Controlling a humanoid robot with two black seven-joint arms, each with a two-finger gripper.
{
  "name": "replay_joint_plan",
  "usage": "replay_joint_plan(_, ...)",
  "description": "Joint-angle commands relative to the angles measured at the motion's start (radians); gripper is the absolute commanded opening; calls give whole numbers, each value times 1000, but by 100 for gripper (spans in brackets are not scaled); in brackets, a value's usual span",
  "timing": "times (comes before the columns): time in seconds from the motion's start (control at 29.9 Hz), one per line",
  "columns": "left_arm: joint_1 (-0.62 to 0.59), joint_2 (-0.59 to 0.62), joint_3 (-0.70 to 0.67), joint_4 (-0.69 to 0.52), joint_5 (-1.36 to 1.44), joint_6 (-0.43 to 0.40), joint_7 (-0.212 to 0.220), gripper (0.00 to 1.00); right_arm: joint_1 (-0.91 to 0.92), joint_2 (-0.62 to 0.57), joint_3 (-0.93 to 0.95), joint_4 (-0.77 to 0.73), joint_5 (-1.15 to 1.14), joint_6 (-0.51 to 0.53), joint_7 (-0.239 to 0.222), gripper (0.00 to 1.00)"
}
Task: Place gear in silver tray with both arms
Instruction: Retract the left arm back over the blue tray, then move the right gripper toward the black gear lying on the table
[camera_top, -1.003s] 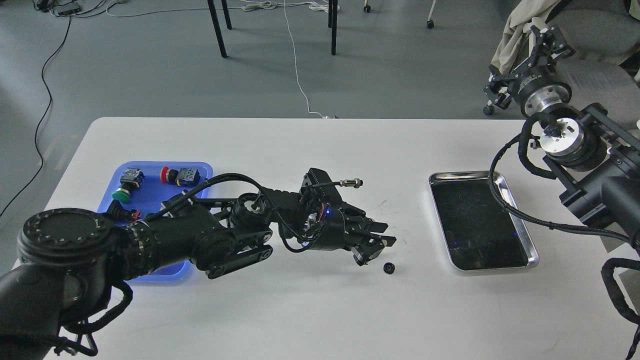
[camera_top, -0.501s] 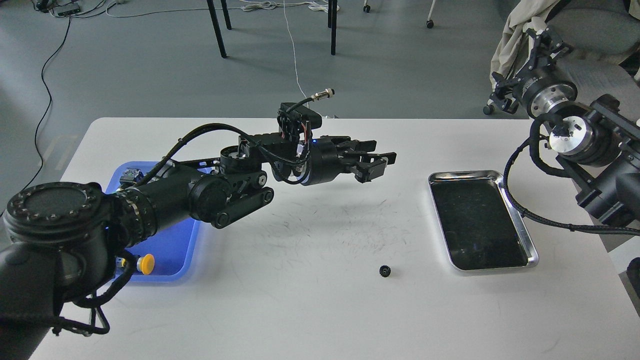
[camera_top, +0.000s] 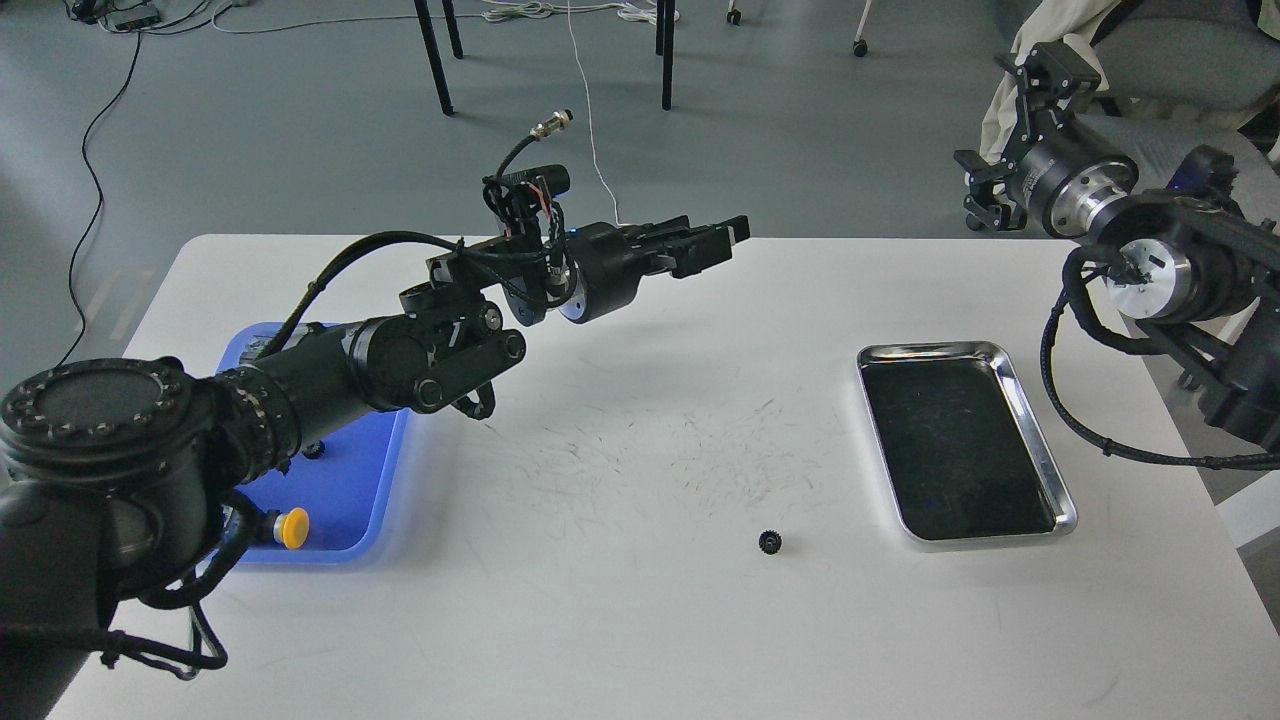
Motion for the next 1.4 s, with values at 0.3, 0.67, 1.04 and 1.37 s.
replay_joint_plan(0.3, 48, 103, -6, 151, -303, -103, 0, 98, 49, -78, -42, 159, -293, -5, 5, 99)
replay_joint_plan(0.67, 100, 192, -71, 179, -504, -201, 0, 98, 76, -95, -98, 299, -668, 5, 6, 99)
replay_joint_plan(1.04, 131, 206, -239, 282, -582, -379, 0, 99, 197, -117, -264, 355, -973, 173, 46, 99)
replay_joint_plan(1.37, 137, 202, -351, 306, -717, -399, 42, 99, 250, -111, -273, 382, -1360, 263, 282, 99)
